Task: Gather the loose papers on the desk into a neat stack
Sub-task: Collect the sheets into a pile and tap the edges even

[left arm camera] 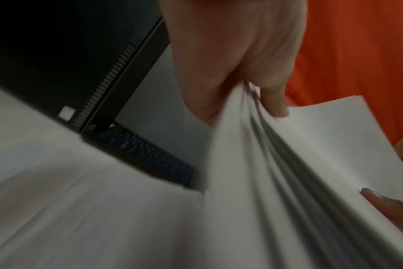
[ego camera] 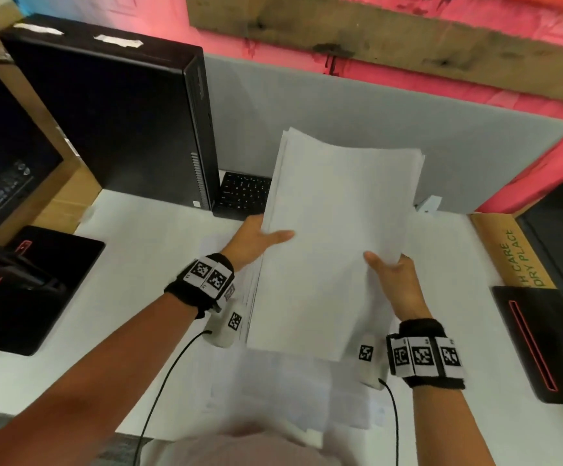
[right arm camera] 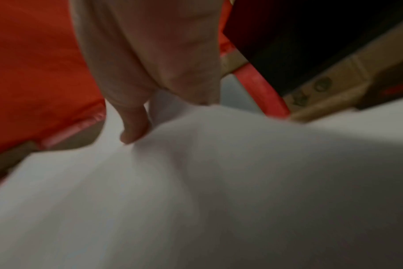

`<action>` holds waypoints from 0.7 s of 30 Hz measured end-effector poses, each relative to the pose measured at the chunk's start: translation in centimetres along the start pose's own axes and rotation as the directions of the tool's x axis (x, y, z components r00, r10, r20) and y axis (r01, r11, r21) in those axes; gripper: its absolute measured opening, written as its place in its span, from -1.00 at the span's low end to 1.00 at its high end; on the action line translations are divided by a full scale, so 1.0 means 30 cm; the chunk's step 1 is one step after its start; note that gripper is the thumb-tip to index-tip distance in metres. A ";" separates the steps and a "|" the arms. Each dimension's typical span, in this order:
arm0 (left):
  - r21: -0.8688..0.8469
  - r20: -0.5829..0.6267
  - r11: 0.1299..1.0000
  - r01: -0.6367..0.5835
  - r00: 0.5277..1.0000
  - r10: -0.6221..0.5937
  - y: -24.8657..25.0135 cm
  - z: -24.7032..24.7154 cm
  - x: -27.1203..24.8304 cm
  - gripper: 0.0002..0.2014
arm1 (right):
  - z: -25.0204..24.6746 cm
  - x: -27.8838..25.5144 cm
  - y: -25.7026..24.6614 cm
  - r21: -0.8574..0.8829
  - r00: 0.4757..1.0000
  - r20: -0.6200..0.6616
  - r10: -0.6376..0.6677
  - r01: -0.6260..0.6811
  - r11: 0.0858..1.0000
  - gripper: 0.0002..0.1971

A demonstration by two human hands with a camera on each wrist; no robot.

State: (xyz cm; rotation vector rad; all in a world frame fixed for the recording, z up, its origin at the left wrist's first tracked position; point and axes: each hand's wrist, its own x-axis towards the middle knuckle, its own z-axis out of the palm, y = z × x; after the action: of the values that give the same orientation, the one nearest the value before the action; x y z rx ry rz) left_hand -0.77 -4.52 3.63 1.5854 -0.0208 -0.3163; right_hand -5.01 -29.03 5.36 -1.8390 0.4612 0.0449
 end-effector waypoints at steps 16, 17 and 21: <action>0.566 -0.548 0.592 0.573 0.799 -0.250 -0.385 -0.056 -0.059 -0.08 | 0.063 0.023 0.392 -0.540 0.889 -0.332 0.314 -0.452 0.710 -0.53; 0.529 -0.544 0.634 0.564 0.799 -0.257 -0.383 -0.056 -0.057 -0.08 | 0.061 0.024 0.391 -0.544 0.899 -0.332 0.285 -0.430 0.721 -0.52; 0.395 -0.488 0.807 0.438 0.845 -0.219 -0.392 -0.062 -0.054 -0.14 | 0.050 0.030 0.413 -0.436 0.941 -0.255 0.224 -0.319 0.842 -0.46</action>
State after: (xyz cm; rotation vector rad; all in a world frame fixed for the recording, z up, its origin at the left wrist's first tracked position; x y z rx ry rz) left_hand -4.08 -1.82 -7.60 2.1513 0.5704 -0.2465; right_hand -8.02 -30.90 -6.63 -2.2540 0.9164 0.1882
